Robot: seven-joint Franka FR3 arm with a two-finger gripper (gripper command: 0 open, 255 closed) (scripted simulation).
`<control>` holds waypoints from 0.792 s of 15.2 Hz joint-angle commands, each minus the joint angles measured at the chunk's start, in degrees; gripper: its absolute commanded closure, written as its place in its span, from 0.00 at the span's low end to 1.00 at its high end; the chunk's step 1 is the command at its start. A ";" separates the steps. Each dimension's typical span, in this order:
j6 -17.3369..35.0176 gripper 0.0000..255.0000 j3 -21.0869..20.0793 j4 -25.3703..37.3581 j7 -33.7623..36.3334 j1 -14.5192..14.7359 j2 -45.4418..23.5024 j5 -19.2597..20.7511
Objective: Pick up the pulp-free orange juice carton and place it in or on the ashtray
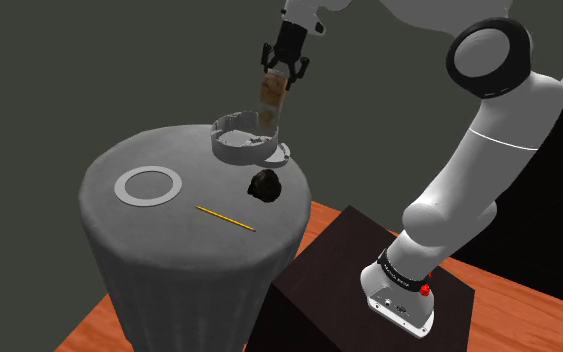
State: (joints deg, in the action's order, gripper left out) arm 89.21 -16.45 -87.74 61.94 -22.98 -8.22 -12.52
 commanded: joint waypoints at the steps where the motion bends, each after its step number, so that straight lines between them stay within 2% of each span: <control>1: -2.07 1.00 0.88 4.65 -1.54 -0.96 -3.07 0.92; 5: -6.48 1.00 2.28 14.48 -4.07 -2.57 -9.35 2.50; 12: -0.68 1.00 2.40 7.26 -5.40 -2.81 -8.06 2.28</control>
State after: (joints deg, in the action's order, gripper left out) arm 87.72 -14.11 -79.55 56.83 -25.69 -16.45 -10.21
